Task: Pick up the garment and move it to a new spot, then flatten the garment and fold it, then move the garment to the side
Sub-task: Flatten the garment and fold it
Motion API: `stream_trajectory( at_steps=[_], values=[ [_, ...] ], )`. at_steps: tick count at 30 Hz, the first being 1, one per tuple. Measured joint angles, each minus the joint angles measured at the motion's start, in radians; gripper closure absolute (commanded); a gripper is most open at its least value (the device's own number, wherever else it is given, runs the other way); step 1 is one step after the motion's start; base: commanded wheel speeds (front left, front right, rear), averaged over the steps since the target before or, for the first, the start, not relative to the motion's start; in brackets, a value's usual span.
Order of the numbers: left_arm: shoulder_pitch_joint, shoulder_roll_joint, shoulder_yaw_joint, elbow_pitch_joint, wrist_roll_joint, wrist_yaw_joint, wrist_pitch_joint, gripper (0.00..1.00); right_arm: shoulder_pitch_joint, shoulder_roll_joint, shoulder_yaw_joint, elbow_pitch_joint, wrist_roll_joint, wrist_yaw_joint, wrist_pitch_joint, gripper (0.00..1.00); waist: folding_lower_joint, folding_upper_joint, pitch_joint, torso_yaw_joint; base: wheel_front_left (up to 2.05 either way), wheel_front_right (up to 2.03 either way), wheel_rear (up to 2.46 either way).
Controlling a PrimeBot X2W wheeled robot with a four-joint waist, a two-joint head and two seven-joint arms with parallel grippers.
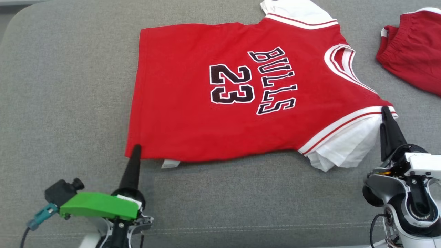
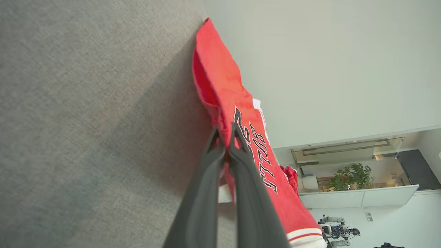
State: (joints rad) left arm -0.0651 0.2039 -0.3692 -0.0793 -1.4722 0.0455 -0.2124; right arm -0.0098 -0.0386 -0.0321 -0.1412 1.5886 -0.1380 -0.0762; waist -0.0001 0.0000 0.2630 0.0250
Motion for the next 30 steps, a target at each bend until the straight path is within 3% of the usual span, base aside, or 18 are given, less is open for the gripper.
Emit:
stream_trajectory(
  at_steps=[9, 22, 30],
  values=[
    [0.036, -0.018, -0.11, -0.009, 0.055, 0.007, 0.006, 1.0, 0.16, 0.001, 0.1, 0.004, -0.039, 0.0, -0.028, 1.0, 0.0, 0.0, 0.018, -0.006, 0.0, 0.0, 0.0],
    [0.069, 0.03, -0.042, -0.036, 0.078, 0.027, -0.01, 1.0, 0.207, 0.003, 0.064, -0.022, -0.077, 0.0, -0.089, 1.0, 0.0, 0.0, 0.023, -0.014, 0.0, 0.0, 0.0],
    [0.091, 0.029, -0.063, -0.063, 0.082, 0.038, -0.01, 1.0, 0.23, -0.022, 0.071, -0.003, -0.147, 0.0, -0.095, 1.0, 0.0, 0.0, 0.031, -0.013, 0.0, 0.0, 0.0]
  ],
)
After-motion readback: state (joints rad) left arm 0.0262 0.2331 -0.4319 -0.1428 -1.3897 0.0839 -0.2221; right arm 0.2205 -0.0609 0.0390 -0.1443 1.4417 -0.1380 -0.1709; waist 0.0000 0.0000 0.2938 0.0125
